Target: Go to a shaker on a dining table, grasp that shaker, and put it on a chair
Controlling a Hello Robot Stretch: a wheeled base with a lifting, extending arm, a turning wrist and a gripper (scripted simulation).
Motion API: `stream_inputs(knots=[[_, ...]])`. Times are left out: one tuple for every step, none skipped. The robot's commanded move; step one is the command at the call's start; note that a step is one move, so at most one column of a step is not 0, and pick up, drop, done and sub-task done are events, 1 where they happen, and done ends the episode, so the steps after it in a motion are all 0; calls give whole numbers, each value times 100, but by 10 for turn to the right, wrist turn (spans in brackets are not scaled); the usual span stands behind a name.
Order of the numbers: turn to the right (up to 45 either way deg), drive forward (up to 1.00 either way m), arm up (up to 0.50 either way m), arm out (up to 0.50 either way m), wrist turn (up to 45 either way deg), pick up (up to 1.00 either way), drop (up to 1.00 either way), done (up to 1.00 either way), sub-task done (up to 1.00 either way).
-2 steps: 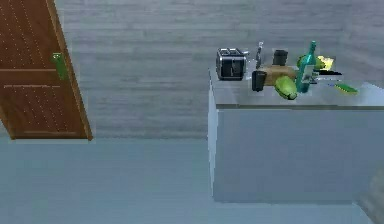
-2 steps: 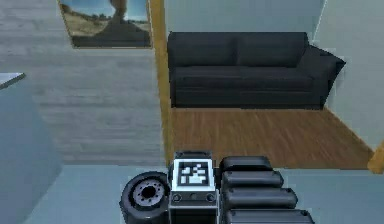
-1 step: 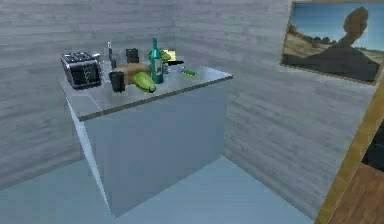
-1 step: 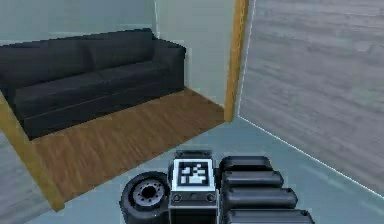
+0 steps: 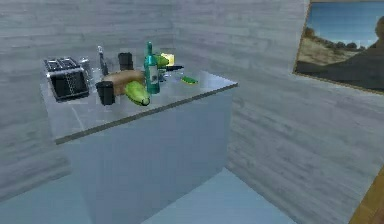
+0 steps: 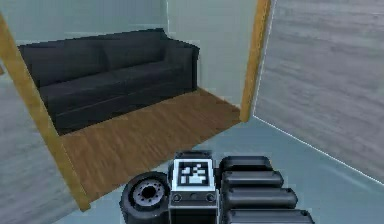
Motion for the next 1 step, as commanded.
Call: stream_inputs(knots=[[-450,0,0,0,0,0,0,0,0]])
